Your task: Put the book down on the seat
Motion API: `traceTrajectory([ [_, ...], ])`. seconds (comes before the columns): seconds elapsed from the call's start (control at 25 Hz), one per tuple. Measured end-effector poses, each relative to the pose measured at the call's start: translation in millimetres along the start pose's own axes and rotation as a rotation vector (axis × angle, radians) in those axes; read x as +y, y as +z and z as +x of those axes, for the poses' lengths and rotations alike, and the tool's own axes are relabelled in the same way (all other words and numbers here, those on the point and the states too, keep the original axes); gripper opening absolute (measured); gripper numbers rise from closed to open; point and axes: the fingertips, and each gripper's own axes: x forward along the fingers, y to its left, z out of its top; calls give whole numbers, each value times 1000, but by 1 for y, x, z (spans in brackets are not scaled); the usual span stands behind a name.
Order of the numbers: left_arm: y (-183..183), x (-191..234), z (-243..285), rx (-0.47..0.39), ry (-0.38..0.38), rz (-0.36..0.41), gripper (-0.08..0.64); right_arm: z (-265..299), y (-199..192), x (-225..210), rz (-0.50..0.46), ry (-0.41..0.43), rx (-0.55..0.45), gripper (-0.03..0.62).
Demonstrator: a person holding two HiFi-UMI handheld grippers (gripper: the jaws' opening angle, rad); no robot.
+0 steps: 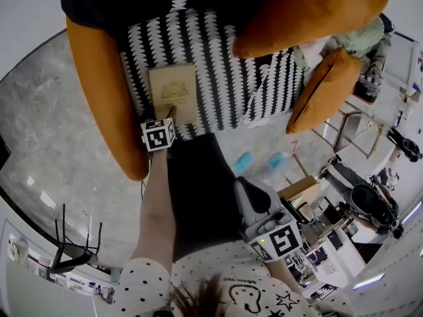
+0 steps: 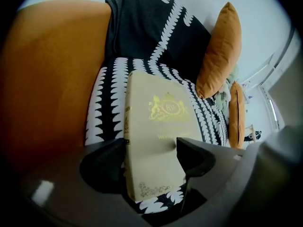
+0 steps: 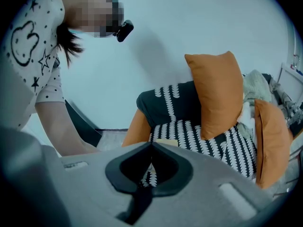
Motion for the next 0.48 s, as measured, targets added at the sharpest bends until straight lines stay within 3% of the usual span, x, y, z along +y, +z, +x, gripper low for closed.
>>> traceTrajectory([
  [0.32, -10, 16, -6, 50, 20, -74, 254, 7, 1, 4, -4, 10, -21, -2],
  [0.48, 0, 22, -17, 3, 108, -75, 89, 0, 6, -1, -1, 7, -38, -2],
])
